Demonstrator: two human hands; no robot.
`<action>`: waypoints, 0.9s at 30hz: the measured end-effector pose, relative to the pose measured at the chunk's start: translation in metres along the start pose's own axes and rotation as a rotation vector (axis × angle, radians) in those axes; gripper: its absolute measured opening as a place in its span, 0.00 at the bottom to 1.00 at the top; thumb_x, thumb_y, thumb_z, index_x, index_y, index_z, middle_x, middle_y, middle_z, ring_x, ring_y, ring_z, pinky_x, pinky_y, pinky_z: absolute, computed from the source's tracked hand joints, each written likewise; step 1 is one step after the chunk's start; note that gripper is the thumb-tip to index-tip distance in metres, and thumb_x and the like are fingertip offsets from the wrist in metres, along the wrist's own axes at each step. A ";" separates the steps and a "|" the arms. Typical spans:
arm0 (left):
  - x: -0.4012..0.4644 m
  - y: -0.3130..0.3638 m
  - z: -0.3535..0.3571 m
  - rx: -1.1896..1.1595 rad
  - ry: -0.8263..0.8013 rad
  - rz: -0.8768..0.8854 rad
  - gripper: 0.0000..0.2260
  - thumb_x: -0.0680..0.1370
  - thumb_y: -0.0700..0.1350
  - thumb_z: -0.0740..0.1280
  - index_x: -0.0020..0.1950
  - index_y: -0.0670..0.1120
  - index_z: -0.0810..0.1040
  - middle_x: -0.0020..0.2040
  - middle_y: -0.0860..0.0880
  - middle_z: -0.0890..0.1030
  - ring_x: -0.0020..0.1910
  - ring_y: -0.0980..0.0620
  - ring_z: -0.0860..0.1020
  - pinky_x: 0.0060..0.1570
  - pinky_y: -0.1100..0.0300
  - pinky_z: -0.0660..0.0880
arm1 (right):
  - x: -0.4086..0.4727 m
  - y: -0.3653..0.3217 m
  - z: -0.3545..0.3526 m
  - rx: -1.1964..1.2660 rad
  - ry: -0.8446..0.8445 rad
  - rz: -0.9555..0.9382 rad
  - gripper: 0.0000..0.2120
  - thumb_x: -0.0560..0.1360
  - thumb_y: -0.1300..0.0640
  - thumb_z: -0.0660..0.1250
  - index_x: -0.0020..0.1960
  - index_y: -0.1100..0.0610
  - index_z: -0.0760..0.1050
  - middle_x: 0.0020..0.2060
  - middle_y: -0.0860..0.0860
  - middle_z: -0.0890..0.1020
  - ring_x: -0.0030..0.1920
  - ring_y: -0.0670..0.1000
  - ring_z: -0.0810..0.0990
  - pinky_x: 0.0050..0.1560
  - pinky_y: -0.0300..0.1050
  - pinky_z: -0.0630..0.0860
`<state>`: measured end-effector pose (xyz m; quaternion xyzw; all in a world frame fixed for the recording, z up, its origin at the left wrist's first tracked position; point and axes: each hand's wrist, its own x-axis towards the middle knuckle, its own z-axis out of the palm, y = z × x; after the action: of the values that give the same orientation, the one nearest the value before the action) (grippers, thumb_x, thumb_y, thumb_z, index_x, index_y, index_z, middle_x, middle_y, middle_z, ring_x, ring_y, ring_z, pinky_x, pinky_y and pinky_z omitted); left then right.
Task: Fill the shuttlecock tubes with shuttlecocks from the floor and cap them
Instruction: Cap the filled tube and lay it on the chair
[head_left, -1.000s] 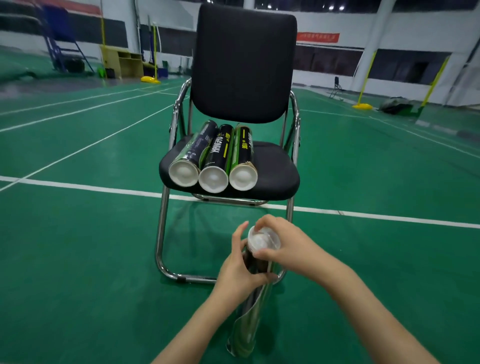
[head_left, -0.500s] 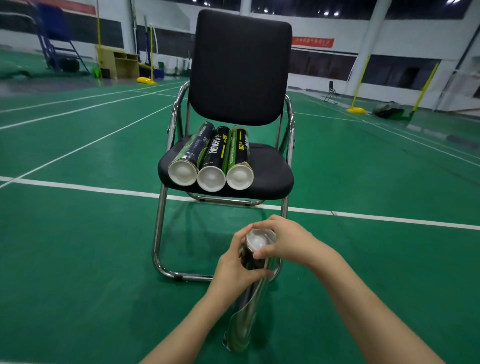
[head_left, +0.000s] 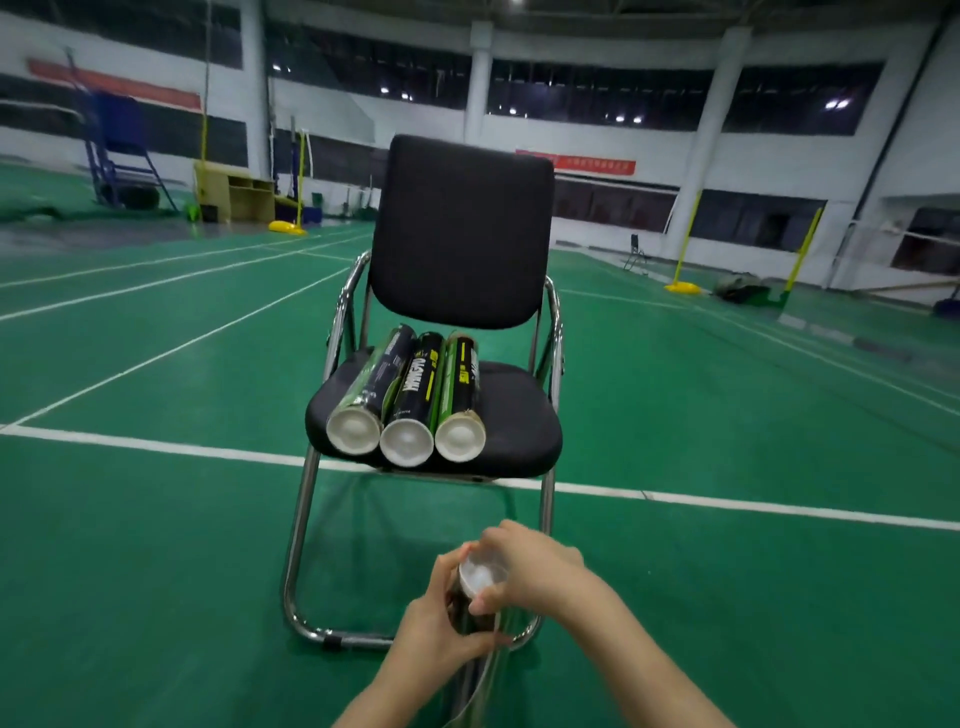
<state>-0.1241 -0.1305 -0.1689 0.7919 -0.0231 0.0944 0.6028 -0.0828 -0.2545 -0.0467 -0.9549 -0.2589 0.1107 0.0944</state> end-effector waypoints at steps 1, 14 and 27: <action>-0.002 0.002 -0.001 -0.060 -0.057 -0.007 0.41 0.59 0.54 0.79 0.67 0.58 0.62 0.55 0.58 0.82 0.56 0.61 0.79 0.59 0.59 0.75 | -0.002 0.002 0.002 0.040 0.008 0.014 0.28 0.64 0.43 0.73 0.61 0.46 0.68 0.56 0.45 0.72 0.57 0.49 0.72 0.48 0.47 0.68; -0.019 0.041 -0.008 -0.189 -0.201 -0.142 0.04 0.81 0.50 0.60 0.54 0.55 0.73 0.47 0.53 0.85 0.44 0.52 0.77 0.46 0.53 0.71 | -0.042 0.022 0.013 0.240 0.122 0.102 0.31 0.60 0.42 0.75 0.61 0.42 0.70 0.58 0.38 0.74 0.58 0.44 0.72 0.55 0.46 0.69; -0.037 0.041 -0.021 -0.281 -0.061 -0.187 0.06 0.81 0.49 0.61 0.55 0.50 0.74 0.45 0.47 0.84 0.45 0.52 0.78 0.47 0.53 0.71 | -0.034 0.003 0.011 0.157 0.036 -0.001 0.25 0.69 0.42 0.68 0.65 0.42 0.69 0.58 0.43 0.73 0.60 0.47 0.72 0.53 0.47 0.70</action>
<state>-0.1687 -0.1243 -0.1314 0.7012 0.0193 0.0096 0.7127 -0.1132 -0.2731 -0.0525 -0.9462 -0.2480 0.1137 0.1738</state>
